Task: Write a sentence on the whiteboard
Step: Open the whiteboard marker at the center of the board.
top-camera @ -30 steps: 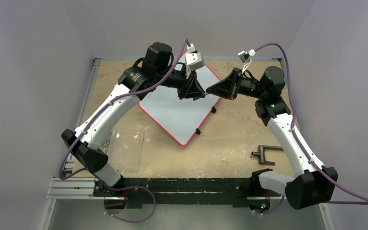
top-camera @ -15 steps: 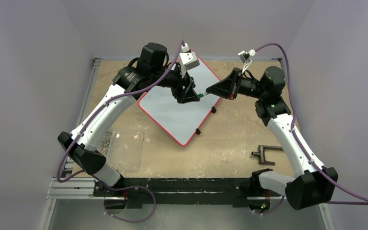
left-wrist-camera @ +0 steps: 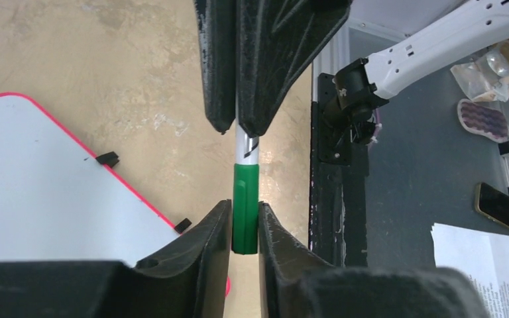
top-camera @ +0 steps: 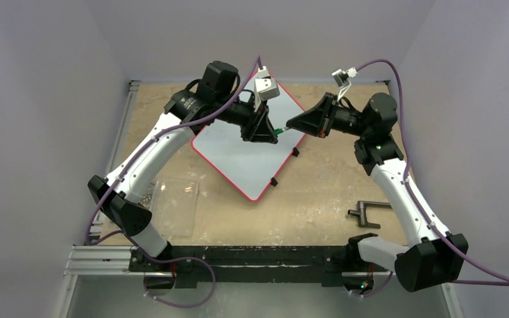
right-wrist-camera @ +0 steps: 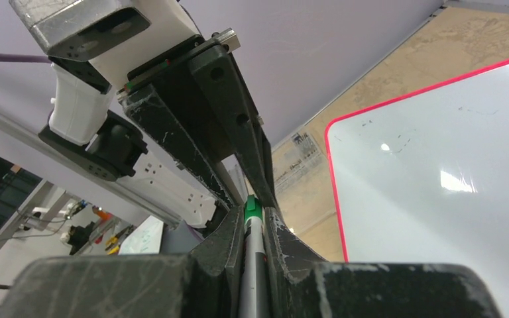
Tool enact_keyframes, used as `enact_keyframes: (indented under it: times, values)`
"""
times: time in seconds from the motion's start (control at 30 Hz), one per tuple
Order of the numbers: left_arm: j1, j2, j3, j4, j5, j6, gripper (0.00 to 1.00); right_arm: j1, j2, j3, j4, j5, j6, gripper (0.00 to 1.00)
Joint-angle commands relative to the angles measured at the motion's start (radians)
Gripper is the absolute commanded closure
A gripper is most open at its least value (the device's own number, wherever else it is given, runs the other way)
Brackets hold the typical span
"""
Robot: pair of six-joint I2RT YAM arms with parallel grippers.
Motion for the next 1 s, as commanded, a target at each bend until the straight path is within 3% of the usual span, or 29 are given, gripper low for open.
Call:
enact_keyframes:
  times: [0.0, 0.03, 0.07, 0.17, 0.23, 0.33, 0.73, 0.97]
  values:
    - [0.004, 0.028, 0.069, -0.010, 0.067, 0.008, 0.89, 0.006, -0.029, -0.011, 0.086, -0.037, 0.041, 1.00]
    - [0.004, 0.035, 0.084, -0.024, 0.066, 0.014, 0.98, 0.006, -0.031, -0.015, 0.086, -0.039, 0.040, 1.00]
    - [0.004, 0.040, 0.096, -0.039, 0.067, 0.021, 1.00, 0.006, -0.032, -0.018, 0.084, -0.041, 0.038, 0.99]
    - [0.003, 0.052, 0.139, -0.105, 0.063, 0.072, 1.00, 0.006, -0.039, -0.023, 0.038, -0.034, 0.003, 0.46]
    - [0.002, 0.070, 0.176, -0.166, 0.057, 0.111, 1.00, 0.007, -0.043, -0.020, -0.007, -0.024, -0.026, 0.31]
    - [0.004, 0.097, 0.221, -0.245, 0.061, 0.160, 1.00, 0.007, -0.043, -0.028, -0.023, -0.021, -0.035, 0.33]
    - [0.004, 0.137, 0.273, -0.372, 0.054, 0.263, 1.00, 0.016, -0.020, -0.021, -0.009, -0.041, -0.026, 0.63]
    - [0.004, 0.146, 0.294, -0.374, 0.046, 0.268, 1.00, 0.042, 0.000, -0.005, -0.091, -0.024, -0.083, 0.62]
